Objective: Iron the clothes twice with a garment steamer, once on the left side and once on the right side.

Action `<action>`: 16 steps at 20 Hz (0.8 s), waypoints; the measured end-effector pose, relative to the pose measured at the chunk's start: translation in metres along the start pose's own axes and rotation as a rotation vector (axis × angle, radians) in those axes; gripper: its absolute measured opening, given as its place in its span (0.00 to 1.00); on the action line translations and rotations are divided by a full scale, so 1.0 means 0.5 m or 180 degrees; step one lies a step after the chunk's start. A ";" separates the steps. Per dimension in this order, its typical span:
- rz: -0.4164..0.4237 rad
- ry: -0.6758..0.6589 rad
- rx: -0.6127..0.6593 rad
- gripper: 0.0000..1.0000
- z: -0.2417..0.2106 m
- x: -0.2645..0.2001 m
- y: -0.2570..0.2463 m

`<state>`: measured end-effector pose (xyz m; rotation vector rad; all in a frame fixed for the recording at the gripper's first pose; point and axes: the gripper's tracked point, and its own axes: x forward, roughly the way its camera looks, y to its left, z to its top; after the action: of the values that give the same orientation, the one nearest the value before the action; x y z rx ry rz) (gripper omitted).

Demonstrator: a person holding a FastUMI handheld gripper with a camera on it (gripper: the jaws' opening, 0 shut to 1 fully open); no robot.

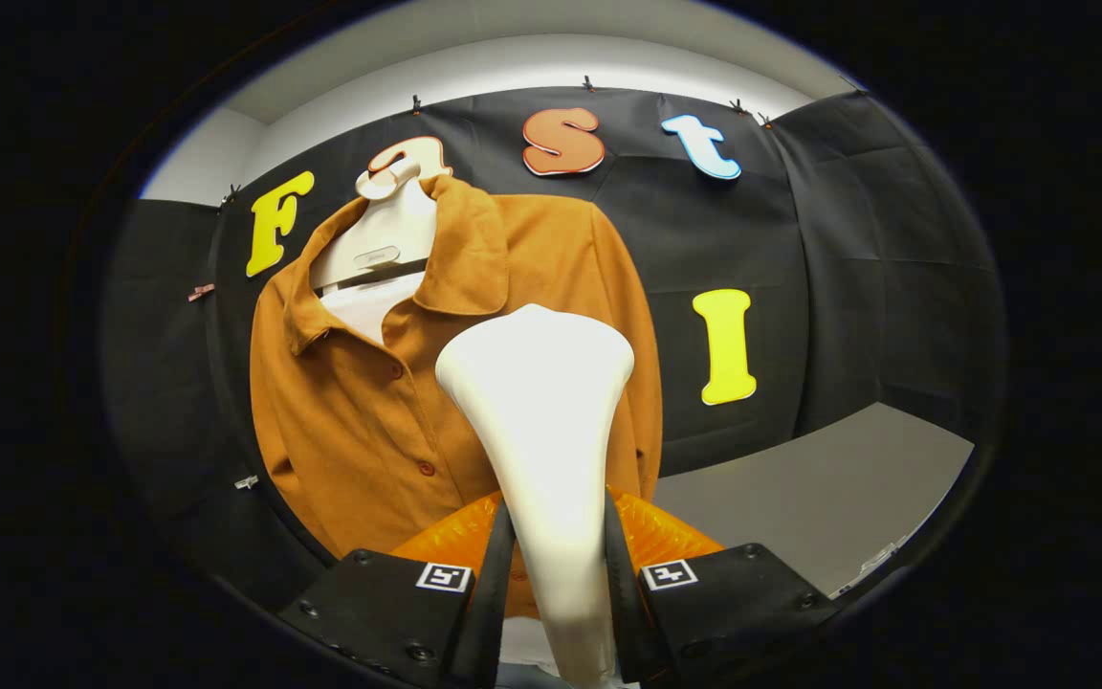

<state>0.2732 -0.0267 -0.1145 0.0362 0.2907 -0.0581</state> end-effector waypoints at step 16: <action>-0.0278 0.0716 -0.0130 0.50 -0.147 0.089 0.005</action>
<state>0.2951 -0.0231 -0.1977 -0.0107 0.5183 -0.1352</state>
